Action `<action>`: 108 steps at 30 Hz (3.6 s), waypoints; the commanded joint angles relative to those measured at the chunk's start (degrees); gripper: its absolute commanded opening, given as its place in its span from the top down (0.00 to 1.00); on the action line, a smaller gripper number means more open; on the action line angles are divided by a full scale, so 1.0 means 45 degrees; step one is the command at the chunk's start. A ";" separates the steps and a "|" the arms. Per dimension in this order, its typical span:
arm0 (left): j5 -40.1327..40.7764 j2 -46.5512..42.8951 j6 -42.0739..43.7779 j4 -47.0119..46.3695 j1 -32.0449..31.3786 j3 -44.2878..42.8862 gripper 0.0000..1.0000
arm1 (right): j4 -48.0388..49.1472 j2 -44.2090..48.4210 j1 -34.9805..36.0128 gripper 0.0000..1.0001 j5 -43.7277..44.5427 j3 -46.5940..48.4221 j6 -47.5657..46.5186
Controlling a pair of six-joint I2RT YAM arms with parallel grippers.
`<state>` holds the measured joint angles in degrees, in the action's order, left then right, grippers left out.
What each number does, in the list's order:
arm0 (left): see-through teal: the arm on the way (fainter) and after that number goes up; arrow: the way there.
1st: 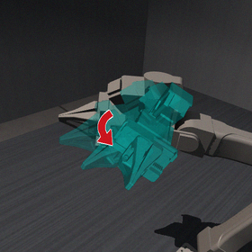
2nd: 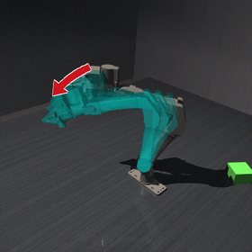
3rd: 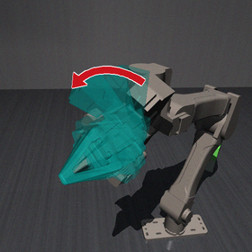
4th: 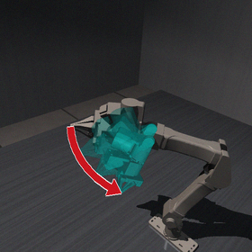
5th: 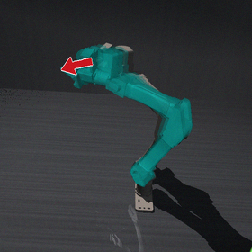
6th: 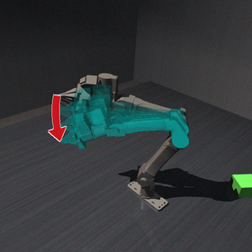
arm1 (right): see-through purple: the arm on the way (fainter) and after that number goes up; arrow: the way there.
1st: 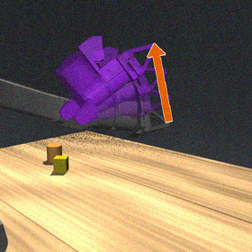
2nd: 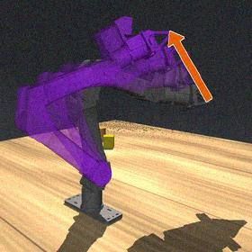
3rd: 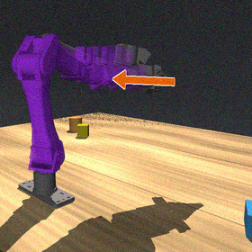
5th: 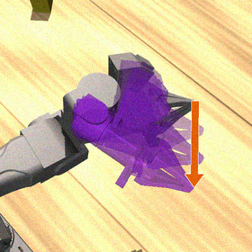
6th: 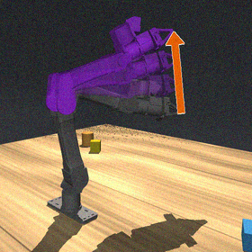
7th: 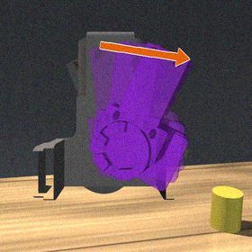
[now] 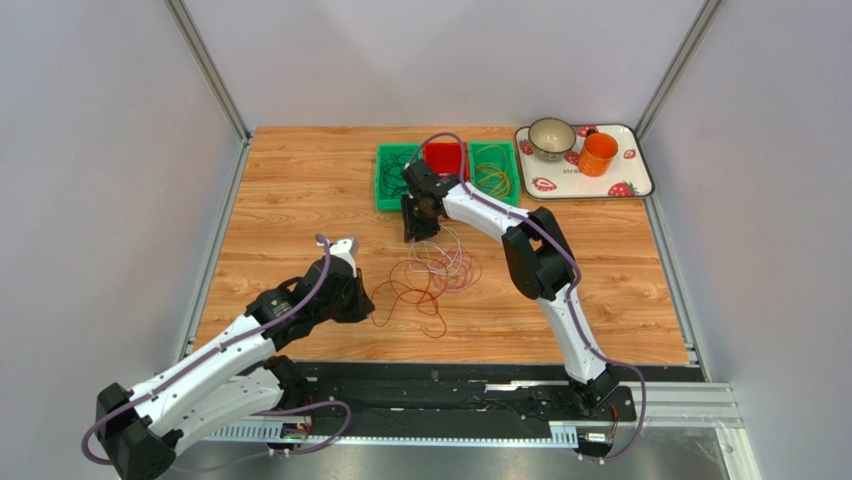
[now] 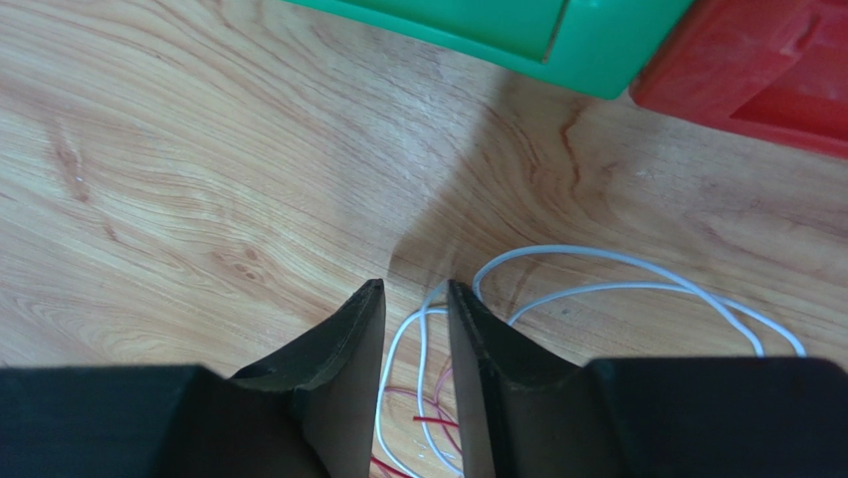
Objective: Untangle the cables
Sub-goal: Move the cable to the center of the board.
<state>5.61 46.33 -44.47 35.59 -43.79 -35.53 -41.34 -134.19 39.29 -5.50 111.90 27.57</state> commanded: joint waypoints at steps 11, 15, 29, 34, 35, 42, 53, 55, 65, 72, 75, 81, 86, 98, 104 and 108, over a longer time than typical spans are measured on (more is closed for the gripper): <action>0.1332 -0.0530 0.1365 0.2656 -0.0054 -0.3157 1.00 | 0.1257 0.3196 -0.0625 0.68 0.0557 -0.6204 0.0181; 0.1761 -0.0392 0.2048 0.3241 -0.0054 -0.4700 1.00 | 0.1433 0.4583 -0.0722 0.69 0.1221 -0.8451 0.0201; 0.0220 0.0409 0.5075 0.3320 -0.0054 -0.6928 1.00 | 0.0103 0.8959 -0.1153 0.55 0.0232 -0.7425 -0.0793; 0.0238 0.0019 0.6170 0.3633 -0.0054 -0.7144 1.00 | 0.1570 0.9061 -0.1036 0.27 -0.2879 -0.7153 -0.0776; 0.0335 -0.0040 0.6248 0.3633 -0.0054 -0.7086 1.00 | 0.1609 0.8904 -0.0881 0.27 -0.2977 -0.6842 -0.0698; 0.0804 -0.0568 0.6210 0.3262 -0.0054 -0.6129 1.00 | 0.0987 0.6893 0.0155 0.23 -0.2454 -0.5260 0.0119; 0.1118 -0.0920 0.6151 0.3009 -0.0054 -0.5640 1.00 | 0.0652 0.5797 0.0820 0.26 -0.1728 -0.5588 0.2056; 0.1098 -0.0842 0.6132 0.3008 -0.0054 -0.5659 1.00 | 0.0769 0.5700 0.0898 0.27 -0.1727 -0.5628 0.2037; 0.1156 -0.0763 0.6171 0.3008 -0.0054 -0.5640 1.00 | 0.0770 0.5230 0.1113 0.31 -0.1612 -0.5393 0.2583; 0.1117 -0.0764 0.6151 0.2989 -0.0054 -0.5620 1.00 | 0.0613 0.4938 0.1132 0.52 -0.1649 -0.5394 0.2799; 0.1059 -0.0802 0.6132 0.2989 -0.0054 -0.5620 1.00 | 0.0652 0.4742 0.1172 0.69 -0.1669 -0.5316 0.2799; 0.0981 -0.0880 0.6132 0.2950 -0.0054 -0.5601 1.00 | 0.0652 0.4547 0.1172 0.98 -0.1533 -0.4945 0.2799; 0.1000 -0.0958 0.6132 0.2930 -0.0054 -0.5562 1.00 | 0.0457 0.4878 0.1172 0.88 -0.1687 -0.4787 0.2721; 0.0942 -0.0939 0.6151 0.2891 -0.0054 -0.5562 1.00 | 0.3167 0.7847 0.1172 0.44 -0.2216 -0.8361 0.5745; 0.0766 -0.0920 0.6171 0.2871 -0.0054 -0.5562 1.00 | 0.4363 0.6873 0.1211 0.42 -0.2587 -0.8090 0.7699; 0.0746 -0.0939 0.6132 0.2871 -0.0054 -0.5542 1.00 | 0.4578 0.6208 0.1250 0.42 -0.2276 -0.7620 0.8305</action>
<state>9.47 42.52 -17.63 50.68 -43.79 -60.64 -25.12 -103.72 44.29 -16.14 74.78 58.81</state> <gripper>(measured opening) 0.008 0.575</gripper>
